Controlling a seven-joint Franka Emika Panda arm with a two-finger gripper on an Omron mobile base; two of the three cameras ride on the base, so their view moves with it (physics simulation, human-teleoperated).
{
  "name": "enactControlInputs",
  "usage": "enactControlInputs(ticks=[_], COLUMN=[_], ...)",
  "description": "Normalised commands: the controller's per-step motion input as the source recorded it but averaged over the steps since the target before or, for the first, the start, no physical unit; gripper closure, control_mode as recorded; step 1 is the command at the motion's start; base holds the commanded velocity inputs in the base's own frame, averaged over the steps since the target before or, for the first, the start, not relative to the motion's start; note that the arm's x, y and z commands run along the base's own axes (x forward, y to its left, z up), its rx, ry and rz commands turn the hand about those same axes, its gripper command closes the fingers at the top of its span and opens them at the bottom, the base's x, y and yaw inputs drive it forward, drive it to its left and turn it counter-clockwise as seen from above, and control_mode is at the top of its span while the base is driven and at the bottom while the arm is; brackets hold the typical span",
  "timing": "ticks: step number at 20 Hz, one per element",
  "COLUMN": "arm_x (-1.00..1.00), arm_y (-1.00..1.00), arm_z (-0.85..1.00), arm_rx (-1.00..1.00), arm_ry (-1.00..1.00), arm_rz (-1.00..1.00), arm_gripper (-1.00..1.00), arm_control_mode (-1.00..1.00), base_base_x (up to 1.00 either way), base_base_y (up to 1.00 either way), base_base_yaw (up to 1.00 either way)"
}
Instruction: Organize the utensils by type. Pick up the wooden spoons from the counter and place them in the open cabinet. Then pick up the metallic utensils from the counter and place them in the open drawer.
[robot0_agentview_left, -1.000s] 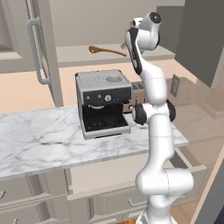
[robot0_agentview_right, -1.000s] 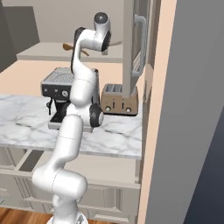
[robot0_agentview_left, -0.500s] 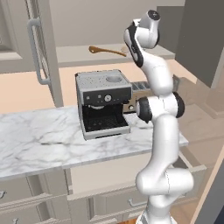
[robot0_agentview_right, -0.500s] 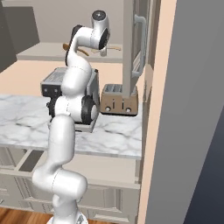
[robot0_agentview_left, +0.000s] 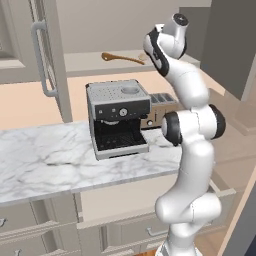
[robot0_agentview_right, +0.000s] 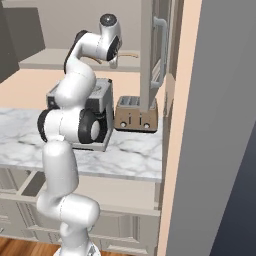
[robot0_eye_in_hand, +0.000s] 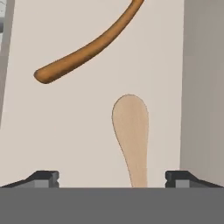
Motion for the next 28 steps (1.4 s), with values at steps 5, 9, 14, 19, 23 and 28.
enactControlInputs(ticks=[5,9,14,19,23,28], arm_x=[-0.79,-0.94,-0.91,-0.91,-0.80,-0.75], arm_y=[0.00,0.01,0.05,0.10,0.08,0.14], arm_z=[0.15,0.00,0.00,-0.02,-0.08,-0.28], arm_rx=[0.09,0.14,0.14,0.11,0.21,0.24], arm_ry=[0.04,0.10,0.09,0.07,0.19,0.22], arm_rz=[-0.05,-0.24,-0.25,-0.26,-0.30,-0.29], arm_gripper=[-1.00,-1.00,-1.00,-1.00,-1.00,-1.00], arm_control_mode=[-1.00,-1.00,-1.00,-1.00,-1.00,-1.00], base_base_x=[0.00,0.00,0.00,0.00,0.00,0.00], base_base_y=[0.00,0.00,0.00,0.00,0.00,0.00], base_base_yaw=[0.00,0.00,0.00,0.00,0.00,0.00])
